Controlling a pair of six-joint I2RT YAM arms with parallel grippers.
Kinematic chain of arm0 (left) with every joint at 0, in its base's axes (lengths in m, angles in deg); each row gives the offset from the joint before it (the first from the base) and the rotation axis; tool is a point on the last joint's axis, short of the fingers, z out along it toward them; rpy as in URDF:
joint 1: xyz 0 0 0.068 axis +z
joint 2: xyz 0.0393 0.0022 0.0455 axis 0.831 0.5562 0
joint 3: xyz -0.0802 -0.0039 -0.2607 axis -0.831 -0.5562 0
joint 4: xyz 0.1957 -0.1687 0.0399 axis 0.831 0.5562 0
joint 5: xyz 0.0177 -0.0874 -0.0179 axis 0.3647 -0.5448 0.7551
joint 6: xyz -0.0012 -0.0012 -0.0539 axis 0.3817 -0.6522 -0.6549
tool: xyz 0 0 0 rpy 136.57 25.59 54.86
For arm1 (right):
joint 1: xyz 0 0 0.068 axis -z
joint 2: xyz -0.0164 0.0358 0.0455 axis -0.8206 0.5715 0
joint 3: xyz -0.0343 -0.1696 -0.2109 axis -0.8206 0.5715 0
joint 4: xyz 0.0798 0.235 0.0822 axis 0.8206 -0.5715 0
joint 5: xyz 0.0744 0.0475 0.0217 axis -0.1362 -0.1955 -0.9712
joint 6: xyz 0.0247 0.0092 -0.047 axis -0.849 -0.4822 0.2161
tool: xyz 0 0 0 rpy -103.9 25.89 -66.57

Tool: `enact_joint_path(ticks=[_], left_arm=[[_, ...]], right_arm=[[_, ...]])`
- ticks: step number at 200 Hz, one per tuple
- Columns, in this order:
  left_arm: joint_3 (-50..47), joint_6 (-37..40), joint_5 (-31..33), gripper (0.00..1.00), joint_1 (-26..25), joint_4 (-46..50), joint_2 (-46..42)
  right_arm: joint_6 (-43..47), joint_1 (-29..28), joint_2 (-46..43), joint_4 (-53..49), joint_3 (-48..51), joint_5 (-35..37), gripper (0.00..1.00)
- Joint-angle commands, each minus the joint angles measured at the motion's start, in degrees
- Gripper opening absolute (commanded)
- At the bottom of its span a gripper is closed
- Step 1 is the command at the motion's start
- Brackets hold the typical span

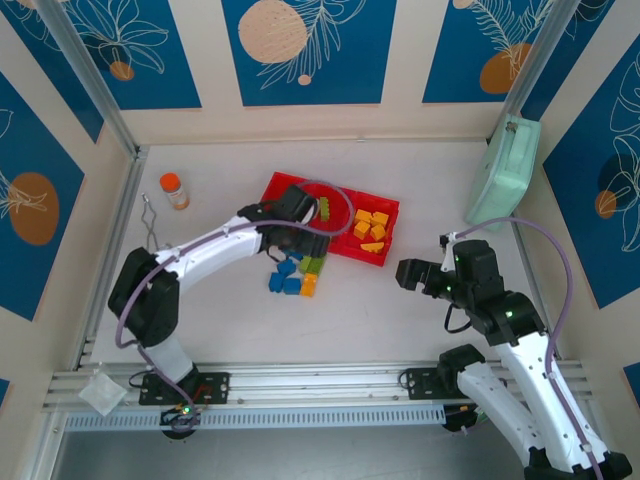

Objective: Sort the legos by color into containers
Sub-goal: Move the lego to the center of the table.

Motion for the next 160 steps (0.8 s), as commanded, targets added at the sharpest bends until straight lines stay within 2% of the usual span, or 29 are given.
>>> enact_joint_path(ticks=[1, 49, 90, 108, 125, 160], left_arm=[[-2.8, -0.8, 1.2, 0.83, -1.2, 0.0, 0.2], [1.5, 1.0, 0.5, 0.76, -1.1, 0.2, 7.8], [6.1, 1.0, 0.3, 0.74, 0.4, 1.6, 12.5], [7.6, 1.1, -1.7, 0.70, 1.1, 1.7, 14.2], [8.0, 2.5, -6.7, 0.65, 0.8, 0.5, 15.0], [6.8, 2.0, -10.7, 0.63, -0.8, -0.3, 15.7]], right_arm=[[0.4, 0.4, 0.6, 0.4, -0.4, -1.7, 0.99], [0.4, 1.1, 0.0, 0.4, -0.3, -1.9, 0.99], [0.6, 1.1, -0.2, 0.6, -0.3, -2.2, 0.99], [0.6, 1.3, -0.2, 0.6, -0.3, -2.1, 0.99], [0.6, 1.4, -0.2, 0.7, -0.2, -2.3, 0.99], [0.7, 2.1, 0.1, 1.1, 0.0, -2.9, 0.99]])
